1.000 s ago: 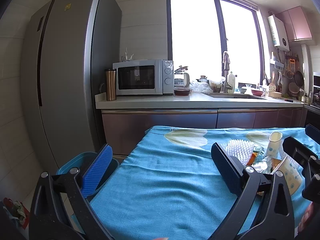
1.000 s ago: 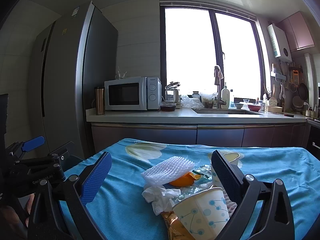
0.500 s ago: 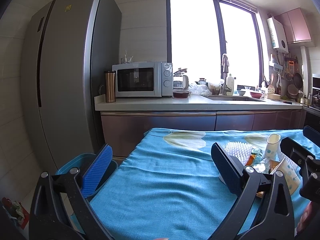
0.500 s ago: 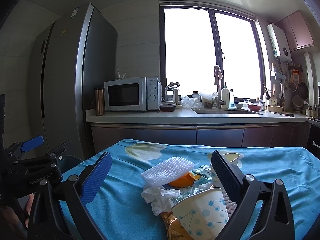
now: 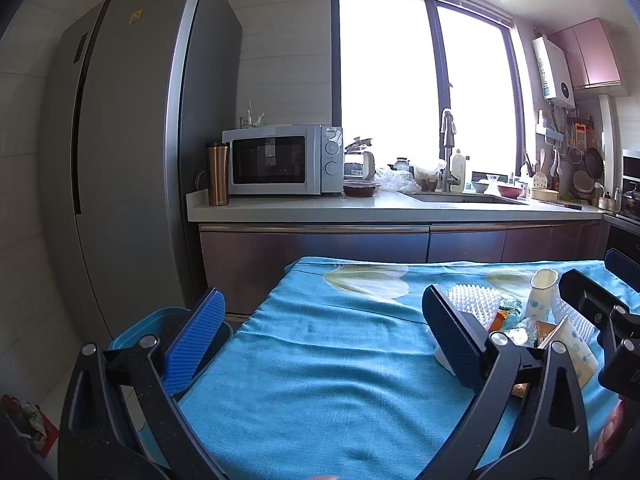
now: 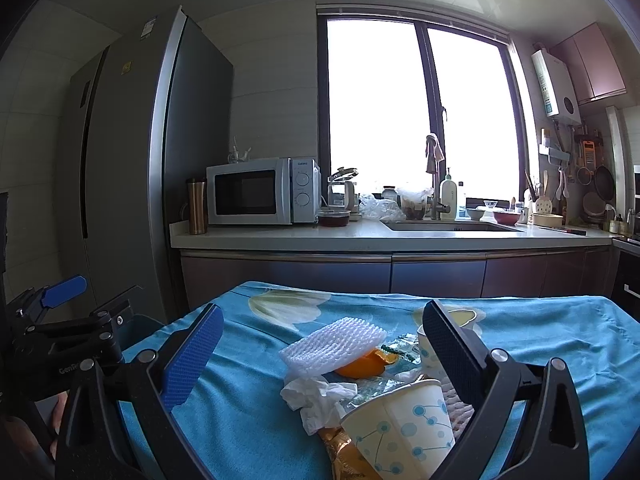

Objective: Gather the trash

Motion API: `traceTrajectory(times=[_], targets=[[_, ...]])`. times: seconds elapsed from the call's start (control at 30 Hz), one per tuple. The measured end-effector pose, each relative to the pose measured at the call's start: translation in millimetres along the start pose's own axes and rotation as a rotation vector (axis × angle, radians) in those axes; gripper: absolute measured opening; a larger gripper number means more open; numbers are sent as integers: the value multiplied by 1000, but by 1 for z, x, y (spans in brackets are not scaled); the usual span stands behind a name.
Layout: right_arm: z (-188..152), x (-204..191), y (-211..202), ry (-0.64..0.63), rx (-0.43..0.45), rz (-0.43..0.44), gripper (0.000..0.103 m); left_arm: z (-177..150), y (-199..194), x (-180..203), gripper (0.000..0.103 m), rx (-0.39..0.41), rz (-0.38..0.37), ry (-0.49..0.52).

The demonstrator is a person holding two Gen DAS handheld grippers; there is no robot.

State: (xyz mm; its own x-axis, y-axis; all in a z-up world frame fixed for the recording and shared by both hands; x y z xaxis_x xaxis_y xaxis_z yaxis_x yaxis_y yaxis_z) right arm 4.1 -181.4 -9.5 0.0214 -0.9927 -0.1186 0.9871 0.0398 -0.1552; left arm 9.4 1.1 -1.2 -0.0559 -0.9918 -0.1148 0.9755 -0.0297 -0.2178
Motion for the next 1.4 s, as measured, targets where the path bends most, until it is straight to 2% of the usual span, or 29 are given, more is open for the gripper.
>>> traceTrajectory(times=[1.4], targets=[[-2, 3, 0, 6, 9, -44, 96, -4, 0, 5, 97, -8, -15, 2]])
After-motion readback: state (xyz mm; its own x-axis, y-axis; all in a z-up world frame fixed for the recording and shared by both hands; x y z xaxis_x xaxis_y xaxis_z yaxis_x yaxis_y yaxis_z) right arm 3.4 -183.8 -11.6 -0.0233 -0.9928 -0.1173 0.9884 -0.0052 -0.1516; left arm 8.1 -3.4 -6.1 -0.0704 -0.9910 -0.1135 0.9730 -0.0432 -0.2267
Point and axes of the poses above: each gripper's, at about its wrist camera, not at the fingertips, and y roughly the way its jaws point, x to its right, z to its top, the point moved 3 cm from there along y, roughly the way its jaws point, and after that the axes turned 6 degrees about y, right-handed, at the moved point
